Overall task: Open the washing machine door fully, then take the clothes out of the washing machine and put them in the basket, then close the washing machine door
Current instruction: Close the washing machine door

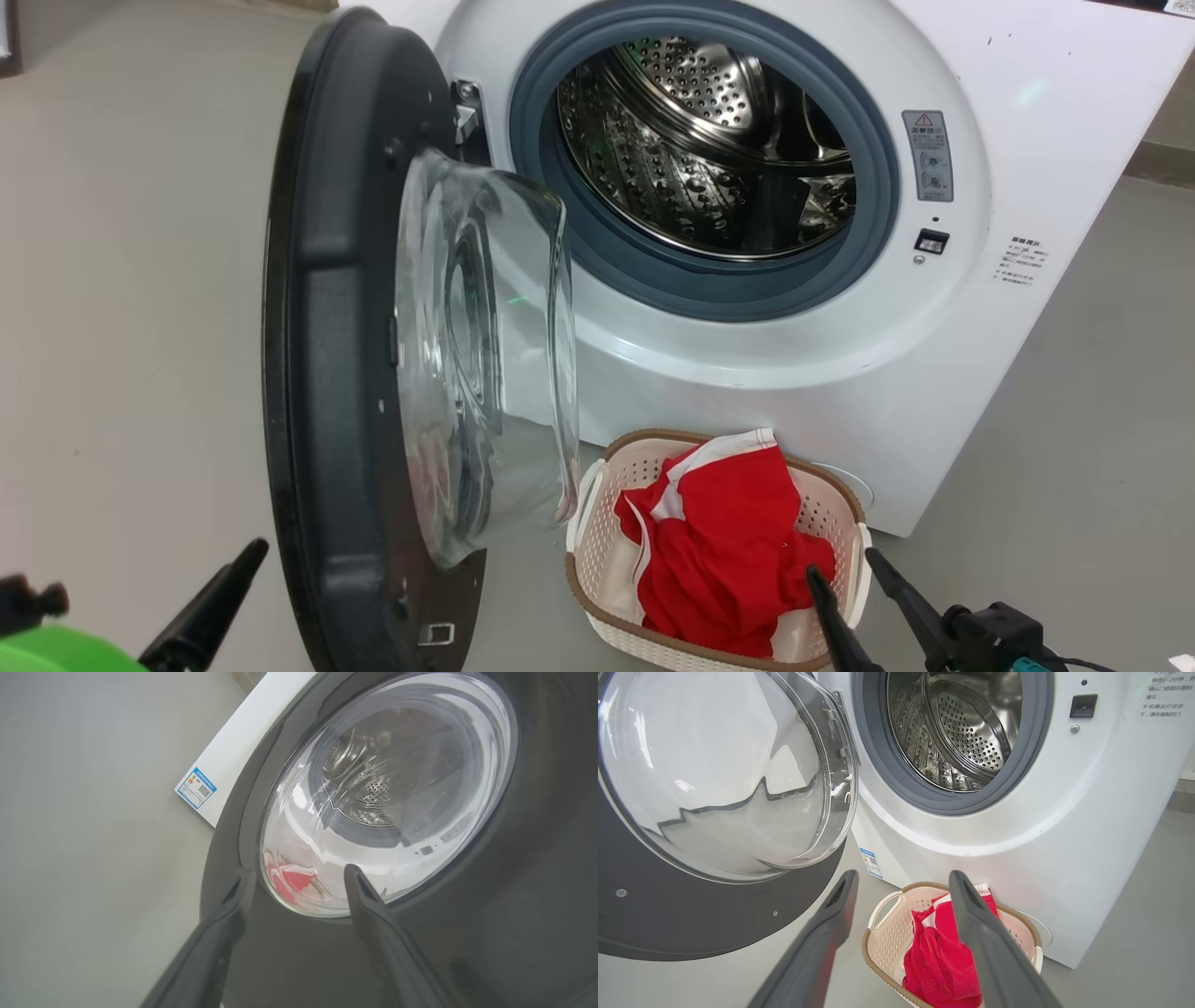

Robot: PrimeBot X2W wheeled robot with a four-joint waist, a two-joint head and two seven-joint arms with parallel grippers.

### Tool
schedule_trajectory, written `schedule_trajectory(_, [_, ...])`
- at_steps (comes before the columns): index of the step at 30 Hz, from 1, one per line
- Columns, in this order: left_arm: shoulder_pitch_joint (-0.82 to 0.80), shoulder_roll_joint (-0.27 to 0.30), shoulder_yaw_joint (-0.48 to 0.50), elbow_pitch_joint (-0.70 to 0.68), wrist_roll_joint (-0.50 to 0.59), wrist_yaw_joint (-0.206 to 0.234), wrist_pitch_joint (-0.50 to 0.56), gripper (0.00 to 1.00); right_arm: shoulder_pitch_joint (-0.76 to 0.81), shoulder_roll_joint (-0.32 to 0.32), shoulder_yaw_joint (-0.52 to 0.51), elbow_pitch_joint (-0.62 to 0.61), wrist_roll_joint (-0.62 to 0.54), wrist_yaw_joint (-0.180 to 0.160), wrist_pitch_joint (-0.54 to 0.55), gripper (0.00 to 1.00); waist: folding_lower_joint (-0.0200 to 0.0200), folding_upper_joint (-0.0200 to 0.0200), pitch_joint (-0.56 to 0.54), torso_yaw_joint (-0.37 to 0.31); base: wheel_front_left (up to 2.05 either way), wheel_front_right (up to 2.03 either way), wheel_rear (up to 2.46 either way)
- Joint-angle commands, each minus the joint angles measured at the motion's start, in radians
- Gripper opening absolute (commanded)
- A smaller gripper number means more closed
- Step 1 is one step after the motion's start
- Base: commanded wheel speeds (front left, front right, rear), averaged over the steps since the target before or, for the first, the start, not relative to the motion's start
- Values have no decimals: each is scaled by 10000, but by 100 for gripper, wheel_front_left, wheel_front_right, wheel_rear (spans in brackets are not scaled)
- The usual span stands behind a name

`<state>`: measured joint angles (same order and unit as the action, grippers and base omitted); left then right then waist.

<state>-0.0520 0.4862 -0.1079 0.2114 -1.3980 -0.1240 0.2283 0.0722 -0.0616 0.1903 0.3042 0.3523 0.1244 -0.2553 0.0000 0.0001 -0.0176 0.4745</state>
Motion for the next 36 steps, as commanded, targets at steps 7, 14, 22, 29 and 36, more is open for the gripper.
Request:
schedule_trajectory(7, [245, 23, -30, 108, 513, -67, -1858, 100, -578, -118, 326, -163, 81, 63, -65, 100, 0, -1, -25, -24, 0, 0, 0])
schedule_trajectory(14, [745, -357, -1012, 425, 1054, -67, -3927, 100, -609, -160, 253, -169, 77, 63, -65, 100, 0, -1, 11, -44, 0, 0, 0])
schedule_trajectory(22, [804, -761, -1152, 1144, 2354, -67, -4887, 100, -614, -206, 67, -194, 57, 63, -65, 100, 0, -1, 25, -50, 0, 0, 0])
schedule_trajectory(29, [987, -1844, 521, 895, 5373, -67, -4897, 100, -624, -220, -42, -213, 22, 63, -65, 100, 0, -1, 14, -51, 0, 0, 0])
schedule_trajectory(36, [1186, -2809, 1683, 230, 8879, -67, -4899, 100, -620, -193, -192, -296, 12, 63, -65, 100, 0, -1, -49, -99, 0, 0, 0])
